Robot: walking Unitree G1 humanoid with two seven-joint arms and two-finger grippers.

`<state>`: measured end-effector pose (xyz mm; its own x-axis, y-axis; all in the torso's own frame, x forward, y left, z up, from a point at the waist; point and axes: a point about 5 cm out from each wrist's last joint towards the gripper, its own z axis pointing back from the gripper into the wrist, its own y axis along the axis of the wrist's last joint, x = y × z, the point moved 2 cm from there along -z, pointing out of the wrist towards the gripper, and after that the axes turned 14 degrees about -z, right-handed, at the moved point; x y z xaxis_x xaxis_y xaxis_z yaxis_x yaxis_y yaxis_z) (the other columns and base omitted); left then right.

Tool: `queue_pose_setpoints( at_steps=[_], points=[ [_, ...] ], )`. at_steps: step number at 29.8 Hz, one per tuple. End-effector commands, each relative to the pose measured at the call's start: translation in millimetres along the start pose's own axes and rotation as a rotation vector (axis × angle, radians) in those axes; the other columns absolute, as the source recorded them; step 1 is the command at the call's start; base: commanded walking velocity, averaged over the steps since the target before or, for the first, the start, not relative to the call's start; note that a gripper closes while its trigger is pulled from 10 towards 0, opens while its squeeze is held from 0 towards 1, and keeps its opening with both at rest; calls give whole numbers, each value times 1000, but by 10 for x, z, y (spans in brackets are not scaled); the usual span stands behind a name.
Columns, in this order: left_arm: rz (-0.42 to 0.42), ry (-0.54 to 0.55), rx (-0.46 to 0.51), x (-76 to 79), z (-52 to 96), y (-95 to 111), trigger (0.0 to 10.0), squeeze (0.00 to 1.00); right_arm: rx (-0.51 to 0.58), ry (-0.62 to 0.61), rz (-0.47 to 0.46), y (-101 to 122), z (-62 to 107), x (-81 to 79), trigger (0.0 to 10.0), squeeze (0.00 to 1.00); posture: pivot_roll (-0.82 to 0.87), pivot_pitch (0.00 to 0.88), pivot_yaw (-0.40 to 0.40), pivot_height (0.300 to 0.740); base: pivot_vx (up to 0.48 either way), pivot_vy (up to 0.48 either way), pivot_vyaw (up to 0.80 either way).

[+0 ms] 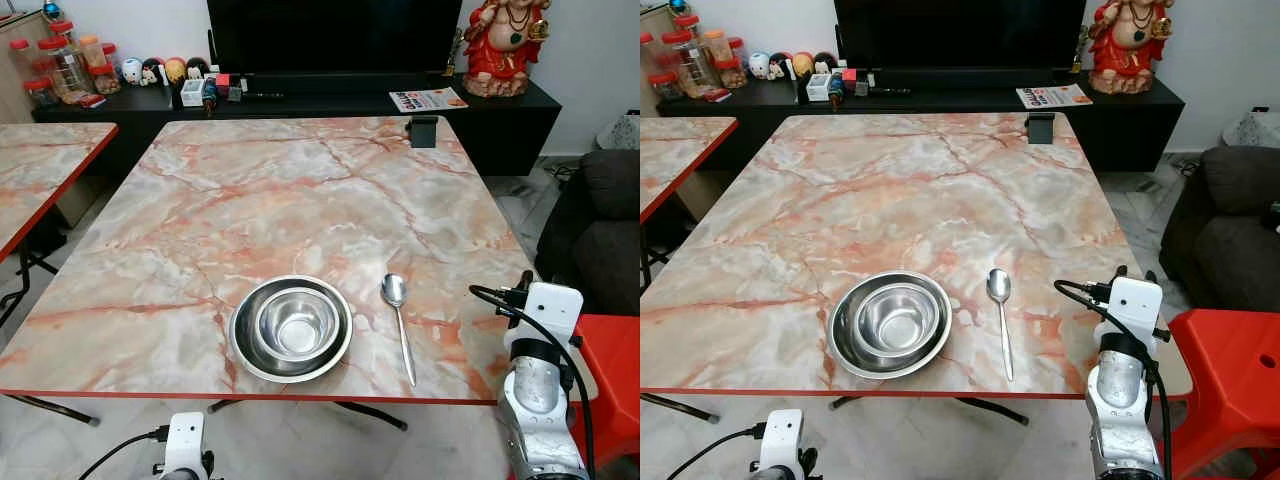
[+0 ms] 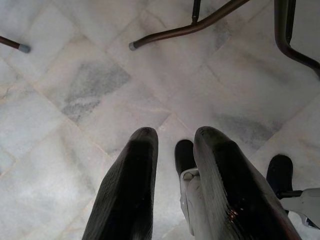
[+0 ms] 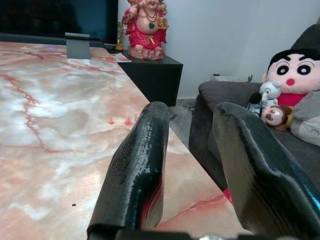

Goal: Setting the table

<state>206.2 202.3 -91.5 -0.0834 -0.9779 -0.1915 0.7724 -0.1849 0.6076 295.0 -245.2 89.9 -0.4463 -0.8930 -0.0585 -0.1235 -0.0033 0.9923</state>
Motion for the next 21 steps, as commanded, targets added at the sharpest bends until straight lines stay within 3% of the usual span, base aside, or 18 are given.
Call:
queue_pose_setpoints(
  at_steps=[1, 9, 18, 21],
  points=[
    [16, 13, 5, -31, 8, -22, 10000, 0, 3, 4, -9, -1, -3, -22, 10000, 0, -67, 0, 20, 740, 0, 319, 0],
    [20, 20, 5, -55, 11, -30, 10000, 0, 66, 20, -26, 101, -8, -85, 10000, 0, -67, 0, 23, 740, 0, 285, 0],
    [24, 17, 7, -45, 12, -30, 10000, 0, 152, 99, -6, 252, 28, -274, 10000, 0, -67, 0, 23, 740, 0, 261, 0],
    [26, 16, 5, -45, 14, -39, 10000, 0, 210, 121, -14, 402, 4, -356, 10000, 0, -67, 0, 23, 740, 0, 262, 0]
  ],
)
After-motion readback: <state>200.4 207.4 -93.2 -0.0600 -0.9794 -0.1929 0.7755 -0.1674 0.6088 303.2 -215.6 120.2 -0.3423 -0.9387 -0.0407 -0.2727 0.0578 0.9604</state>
